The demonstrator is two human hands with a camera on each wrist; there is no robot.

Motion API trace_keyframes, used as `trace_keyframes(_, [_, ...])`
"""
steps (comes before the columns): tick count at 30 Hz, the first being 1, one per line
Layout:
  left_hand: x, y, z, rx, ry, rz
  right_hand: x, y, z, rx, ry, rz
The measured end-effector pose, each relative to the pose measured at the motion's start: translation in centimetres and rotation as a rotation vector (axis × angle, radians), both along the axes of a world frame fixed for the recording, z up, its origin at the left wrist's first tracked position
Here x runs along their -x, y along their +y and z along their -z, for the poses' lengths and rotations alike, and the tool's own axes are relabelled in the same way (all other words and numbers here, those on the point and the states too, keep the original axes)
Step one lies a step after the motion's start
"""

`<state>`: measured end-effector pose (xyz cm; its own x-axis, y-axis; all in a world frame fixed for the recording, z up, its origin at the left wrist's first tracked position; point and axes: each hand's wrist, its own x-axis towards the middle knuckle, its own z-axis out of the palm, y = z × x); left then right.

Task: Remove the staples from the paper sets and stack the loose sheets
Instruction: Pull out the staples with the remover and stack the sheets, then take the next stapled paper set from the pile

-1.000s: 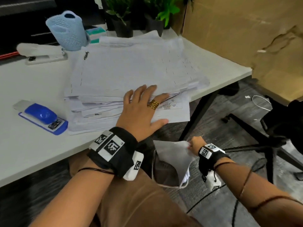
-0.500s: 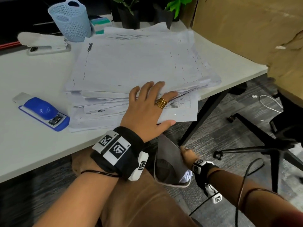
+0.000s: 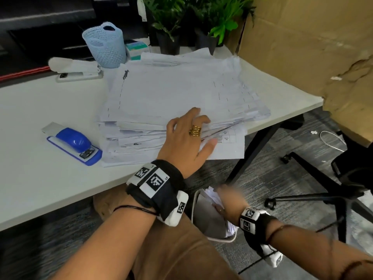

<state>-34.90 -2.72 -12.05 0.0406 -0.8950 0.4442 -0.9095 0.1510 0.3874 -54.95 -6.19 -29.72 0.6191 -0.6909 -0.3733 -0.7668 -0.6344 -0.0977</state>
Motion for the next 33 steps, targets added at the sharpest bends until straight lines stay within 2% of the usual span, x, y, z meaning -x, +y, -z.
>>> trace_keyframes(2, [-0.2, -0.1, -0.3, 0.018, 0.187, -0.032, 0.0, 0.5, -3.4, 0.074, -0.166, -0.021])
trace_keyframes(4, [-0.2, -0.1, -0.6, 0.022, 0.23, -0.084, -0.3, 1.1, -7.0, 0.218, -0.357, -0.057])
trace_keyframes(6, [0.0, 0.1, -1.1, 0.004, 0.17, -0.14, -0.4, 2.0, -10.3, 0.398, -0.504, -0.097])
trace_keyframes(10, [-0.5, 1.1, -2.2, -0.038, 0.0, -0.215, -1.2, 3.5, -15.9, 0.616, -0.744, -0.119])
trace_keyframes(14, [-2.3, 2.3, -3.0, -0.307, -0.131, -0.259, -2.8, 2.6, -19.9, 0.662, -0.941, 0.102])
trace_keyframes(18, [-3.0, 3.2, -3.7, -0.326, -0.268, -0.249, -4.1, 0.2, -22.4, 0.543, -0.946, 0.404])
trace_keyframes(21, [-3.2, 3.8, -3.4, -0.346, -0.235, -0.229, -4.7, -1.1, -23.8, 0.515, -0.878, 0.546])
trace_keyframes(24, [-3.2, 3.9, -3.0, -0.339, -0.17, -0.221, -5.4, -2.0, -24.4, 0.352, -0.662, 0.577])
trace_keyframes(27, [-3.3, 3.7, -2.9, -0.322, -0.115, -0.207, -5.8, -2.4, -24.4, 0.212, -0.726, 0.585])
trace_keyframes(30, [-3.5, 3.7, -2.8, -0.329, -0.103, -0.195, -6.1, -2.6, -24.6, 0.198, -0.814, 0.615])
trace_keyframes(33, [-3.5, 3.9, -2.7, -0.313, -0.076, -0.18, -6.3, -2.8, -24.9, 0.164, -0.797, 0.65])
